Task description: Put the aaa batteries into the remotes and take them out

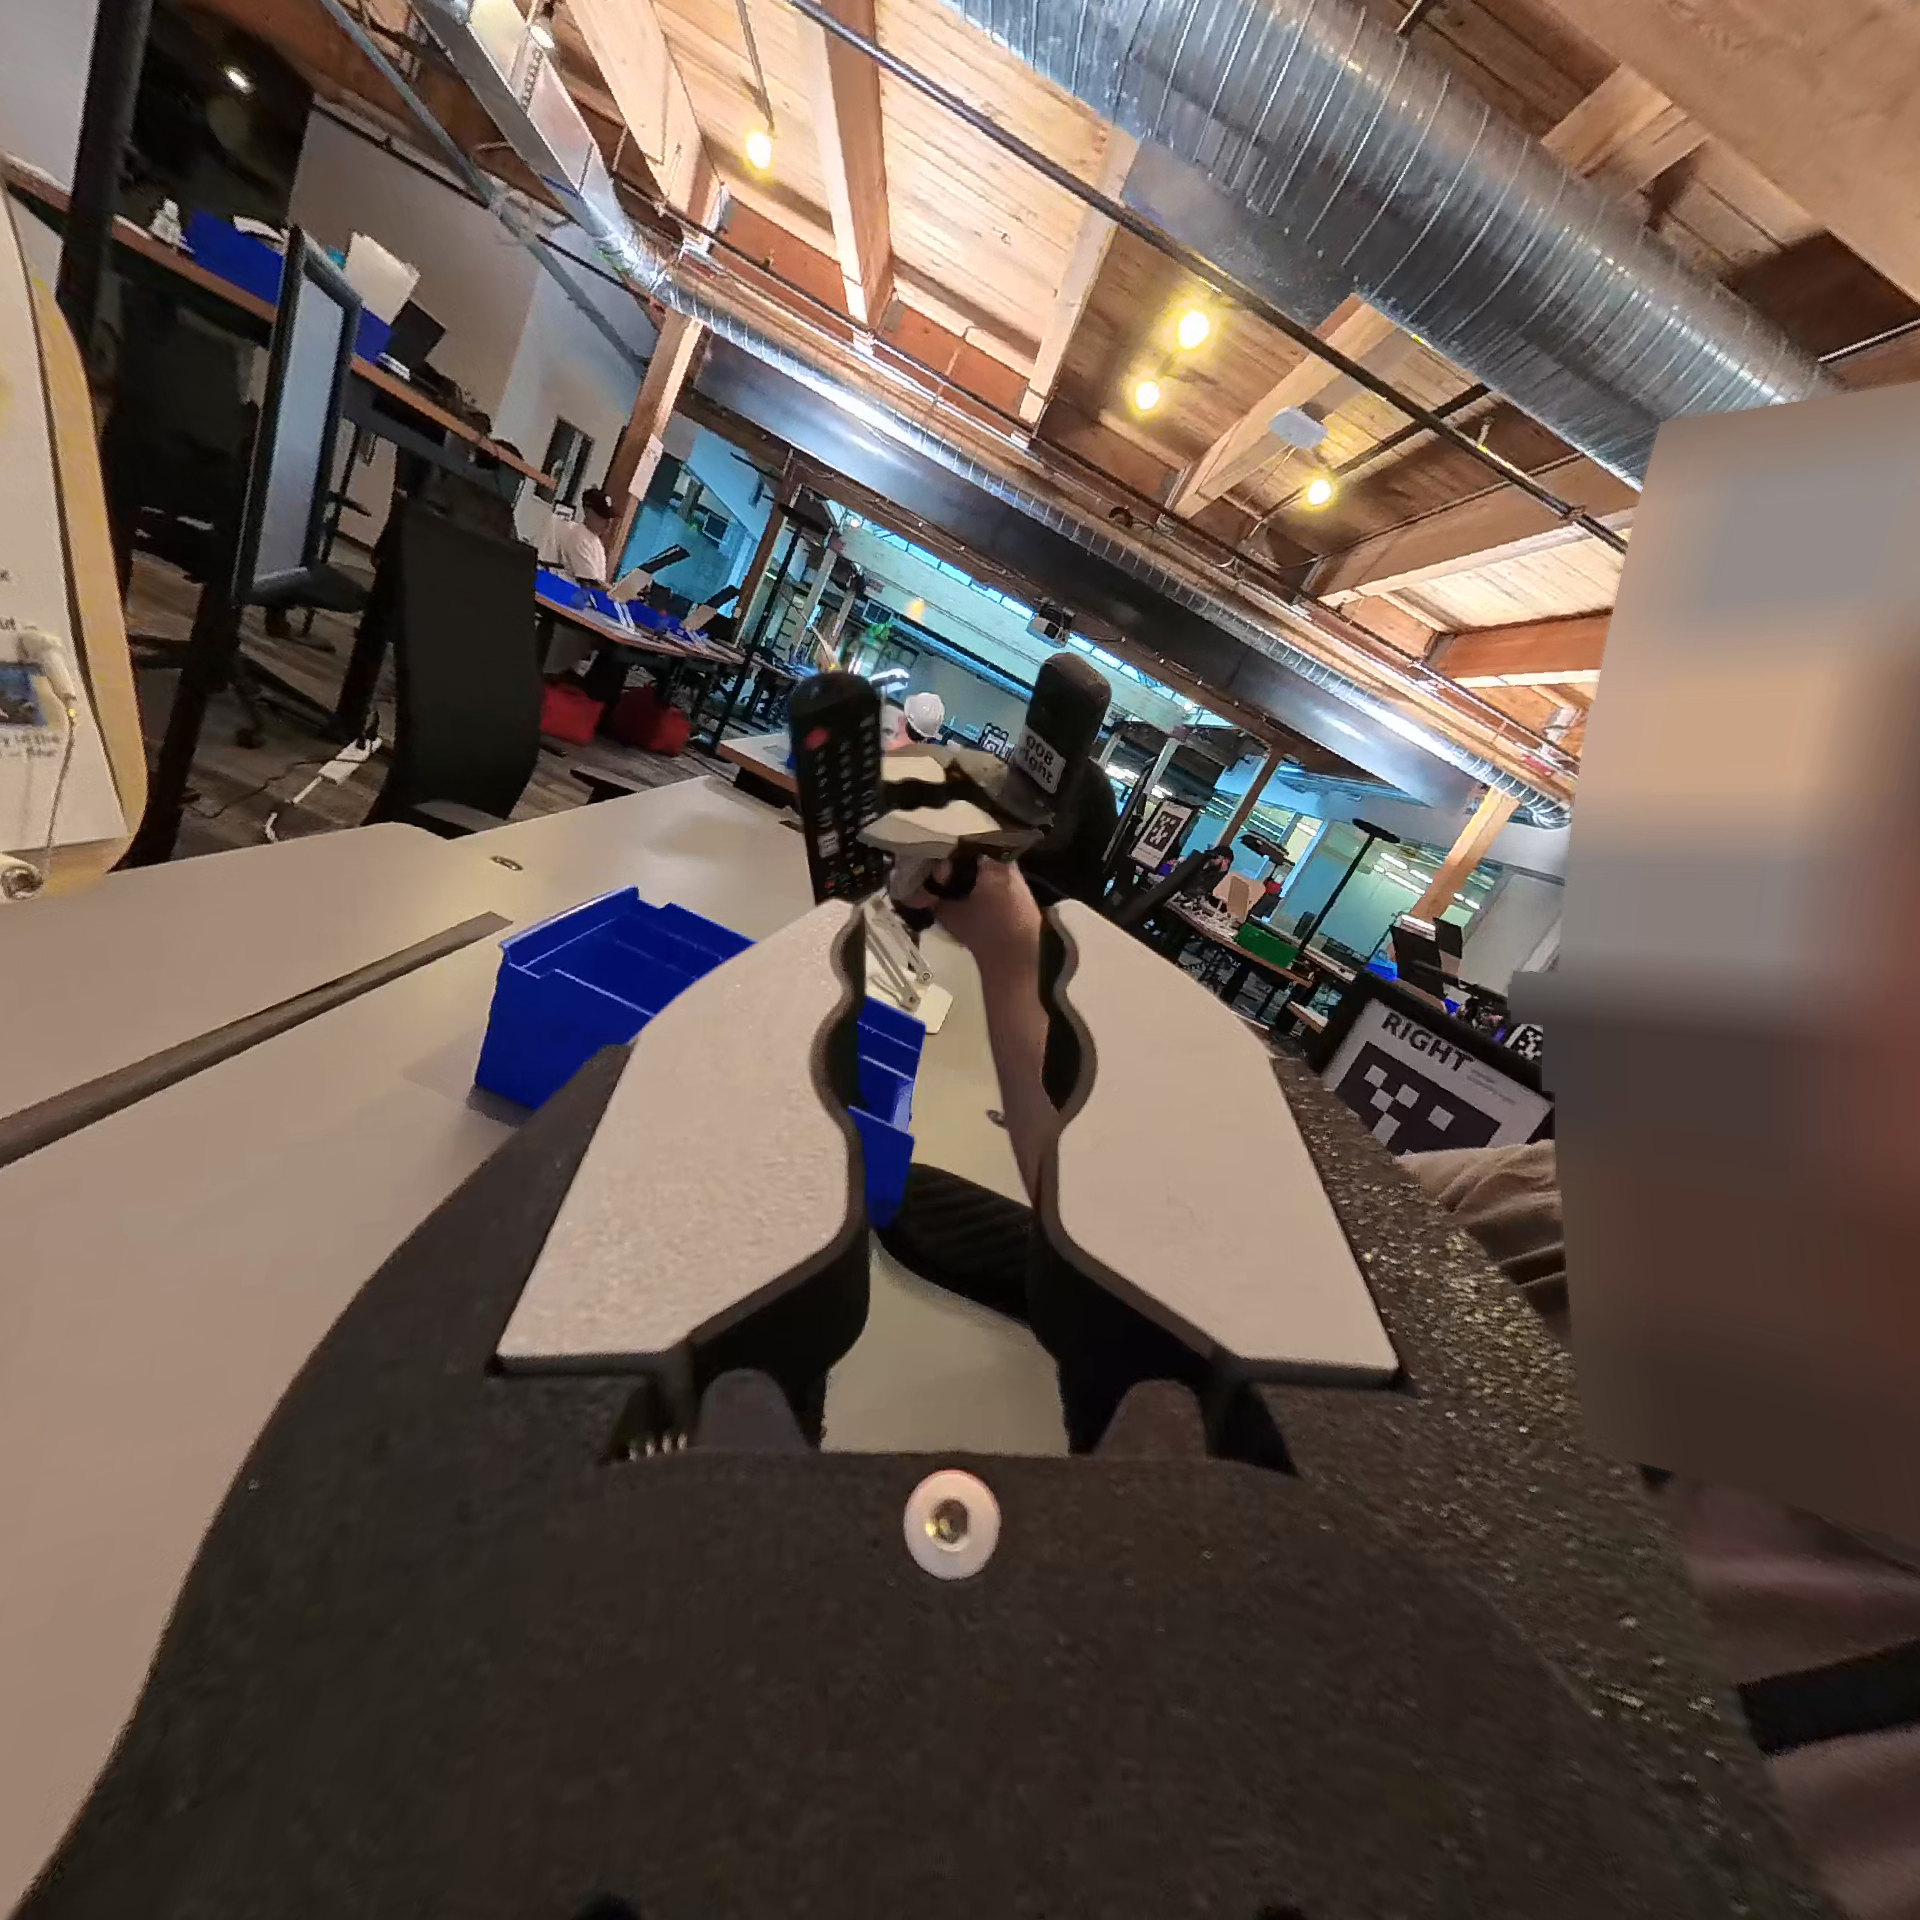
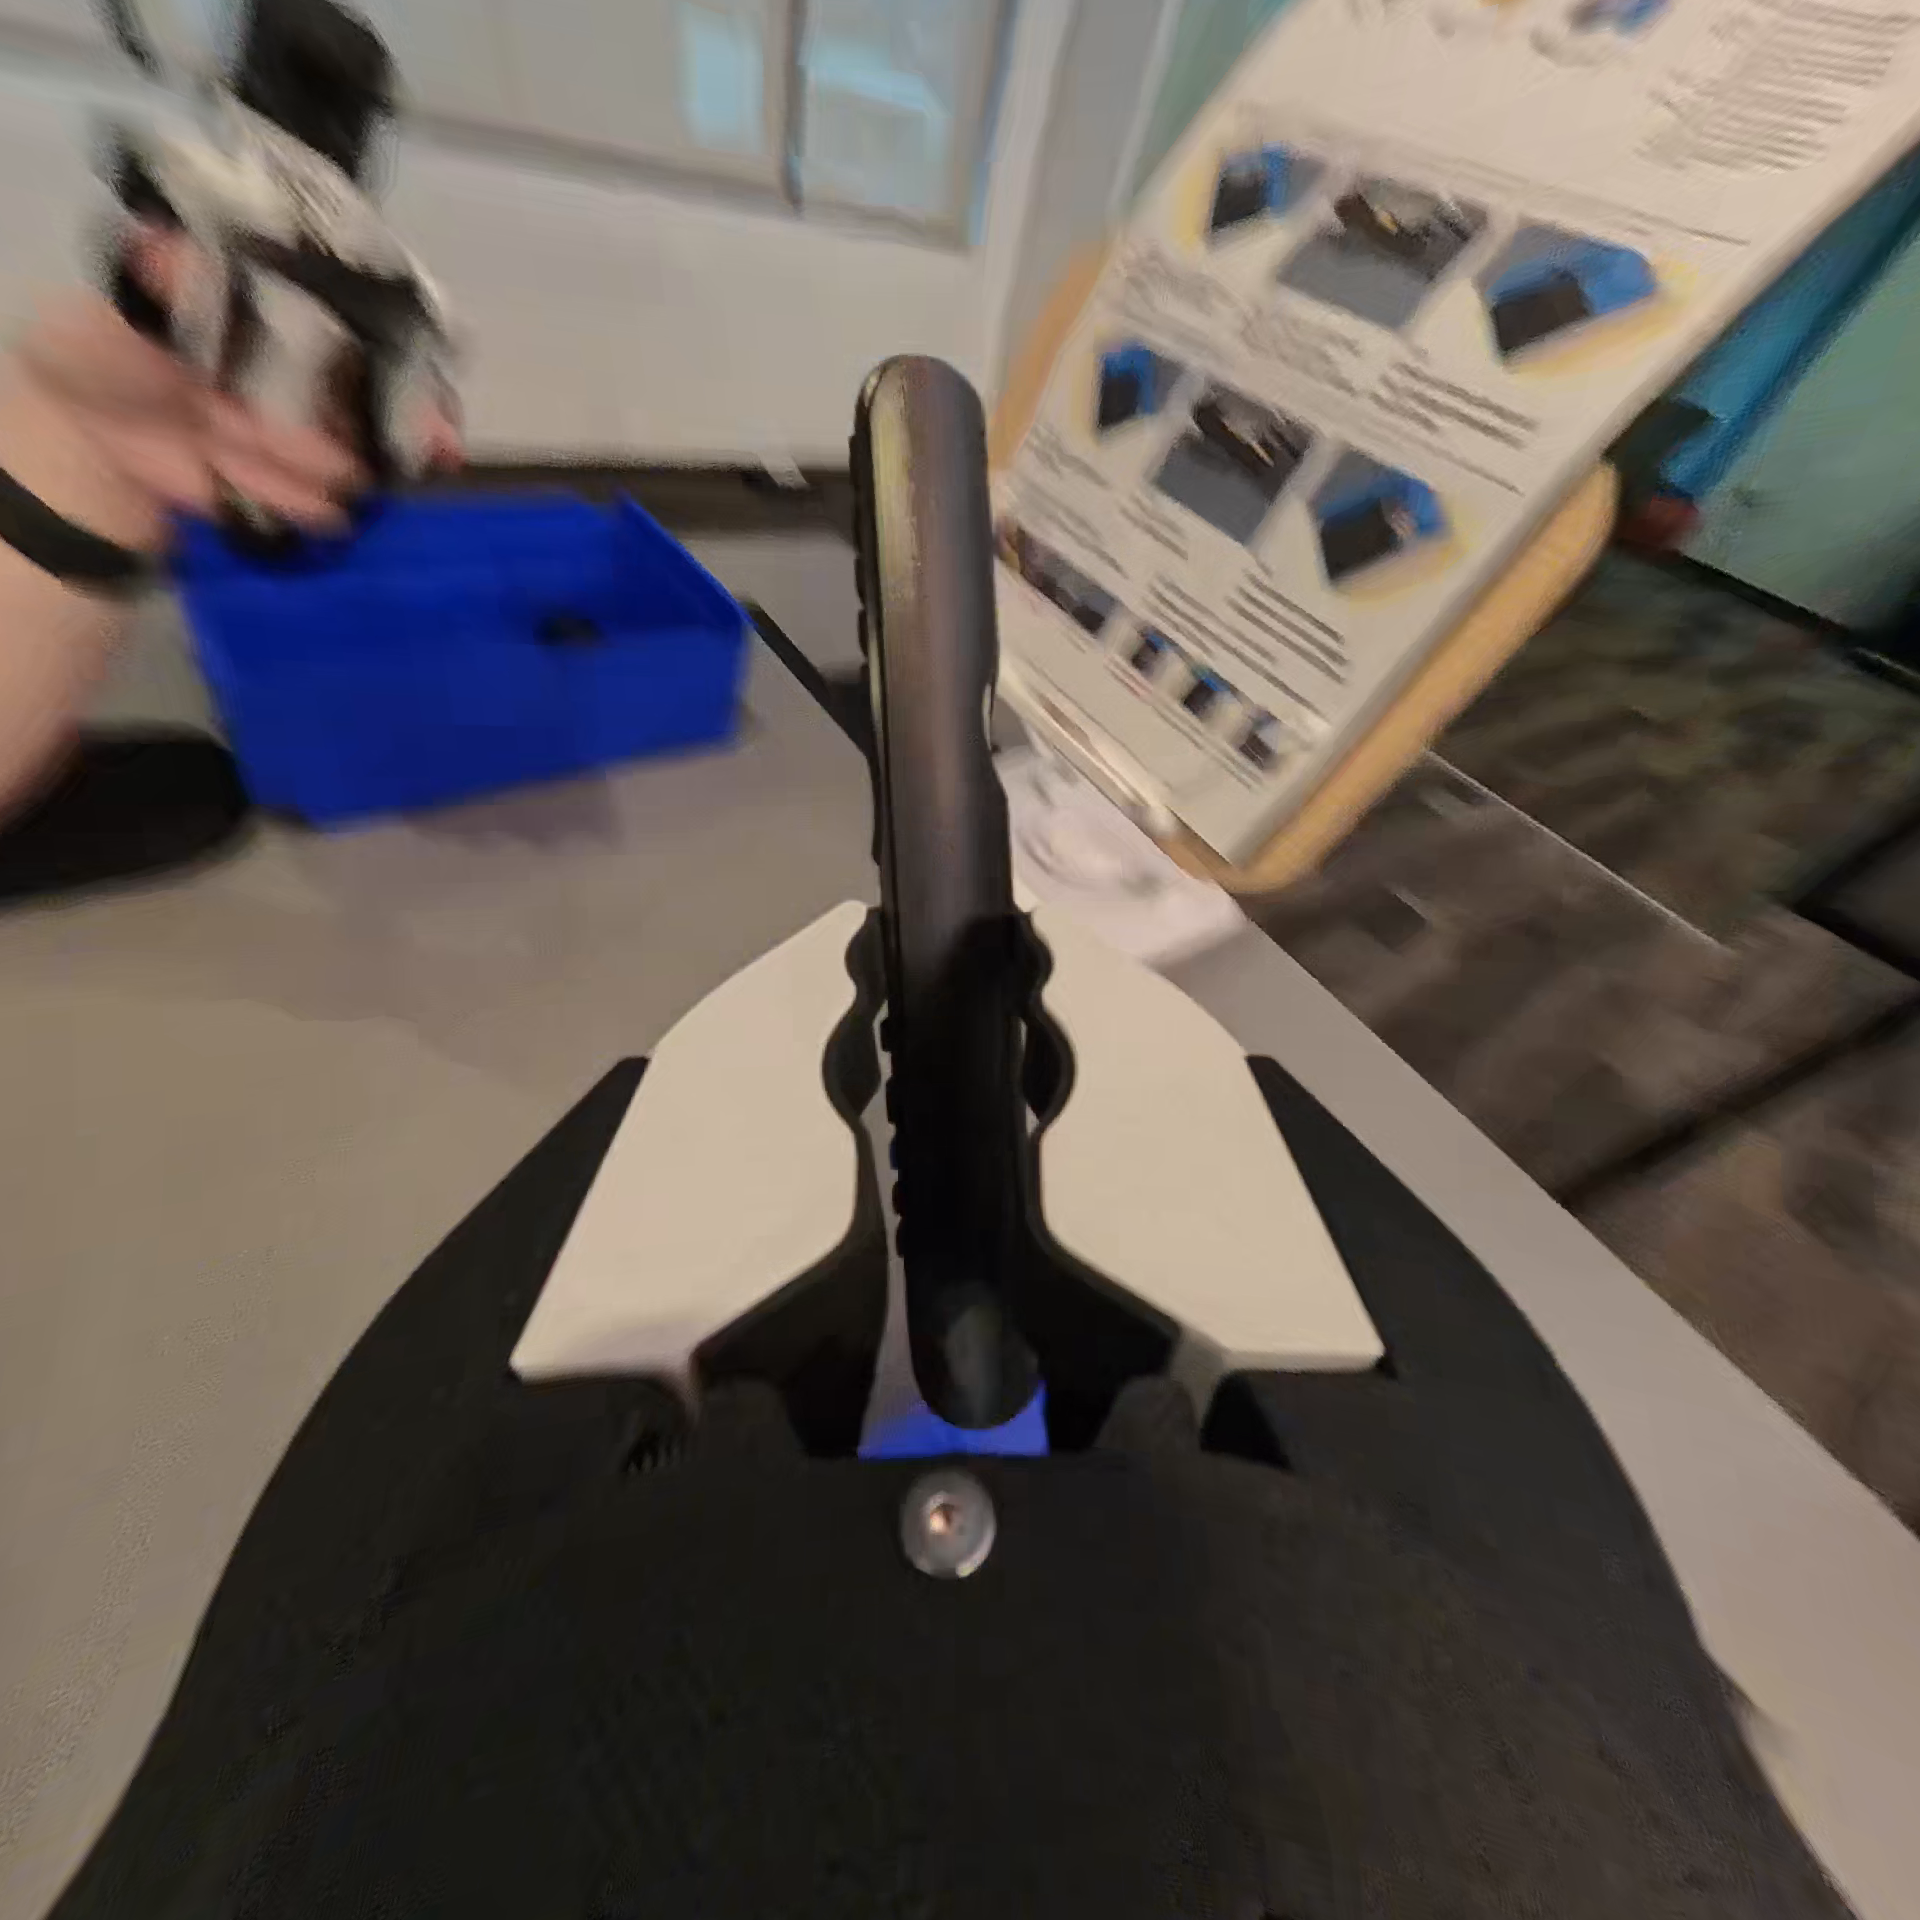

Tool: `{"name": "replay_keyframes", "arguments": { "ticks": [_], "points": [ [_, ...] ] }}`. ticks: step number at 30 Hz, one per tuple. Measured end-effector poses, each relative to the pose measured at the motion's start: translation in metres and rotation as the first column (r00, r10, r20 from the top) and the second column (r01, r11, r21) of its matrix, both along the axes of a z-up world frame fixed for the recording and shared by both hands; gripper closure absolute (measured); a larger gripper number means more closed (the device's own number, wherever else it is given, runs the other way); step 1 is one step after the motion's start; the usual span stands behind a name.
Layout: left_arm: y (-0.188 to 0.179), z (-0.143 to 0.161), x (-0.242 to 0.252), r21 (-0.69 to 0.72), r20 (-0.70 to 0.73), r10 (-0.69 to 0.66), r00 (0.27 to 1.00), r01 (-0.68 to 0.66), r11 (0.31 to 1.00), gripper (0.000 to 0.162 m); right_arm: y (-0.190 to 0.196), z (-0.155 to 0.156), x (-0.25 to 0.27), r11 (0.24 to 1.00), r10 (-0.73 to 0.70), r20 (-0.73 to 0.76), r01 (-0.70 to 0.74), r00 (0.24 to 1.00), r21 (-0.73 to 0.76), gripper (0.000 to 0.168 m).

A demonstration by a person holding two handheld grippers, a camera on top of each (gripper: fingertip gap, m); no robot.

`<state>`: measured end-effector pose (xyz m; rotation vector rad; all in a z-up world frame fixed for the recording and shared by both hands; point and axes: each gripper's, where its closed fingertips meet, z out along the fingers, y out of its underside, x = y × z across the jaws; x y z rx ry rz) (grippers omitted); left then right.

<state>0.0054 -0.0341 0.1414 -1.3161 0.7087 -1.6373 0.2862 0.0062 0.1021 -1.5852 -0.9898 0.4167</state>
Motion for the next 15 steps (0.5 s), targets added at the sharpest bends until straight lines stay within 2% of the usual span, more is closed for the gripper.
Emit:
{"name": "replay_keyframes", "arguments": {
  "ticks": [2,5,7,11,15],
  "points": [
    [-0.003,0.004,-0.002,0.014,0.001,0.007,1.0,-0.007,1.0,0.131,0.008,-0.02,0.052,0.994,-0.095,0.212,0.105,0.973,-0.034,0.144],
    [-0.008,0.008,-0.003,0.034,0.005,-0.005,1.0,0.005,0.999,0.131,0.011,-0.071,0.111,0.981,-0.077,0.419,0.144,0.905,-0.132,0.143],
    [-0.01,0.009,-0.003,0.036,0.004,-0.011,1.0,0.011,0.999,0.132,0.008,-0.113,0.135,0.974,-0.037,0.552,0.155,0.833,-0.168,0.143],
    [-0.01,0.006,0.002,0.027,-0.007,-0.014,1.0,0.015,1.0,0.133,-0.007,-0.181,0.141,0.957,0.118,0.708,0.11,0.696,-0.267,0.142],
    [-0.009,-0.002,0.01,0.016,-0.036,-0.02,0.999,0.021,1.0,0.133,-0.006,-0.214,0.146,0.961,0.171,0.807,0.087,0.565,-0.264,0.142]
  ]
}}
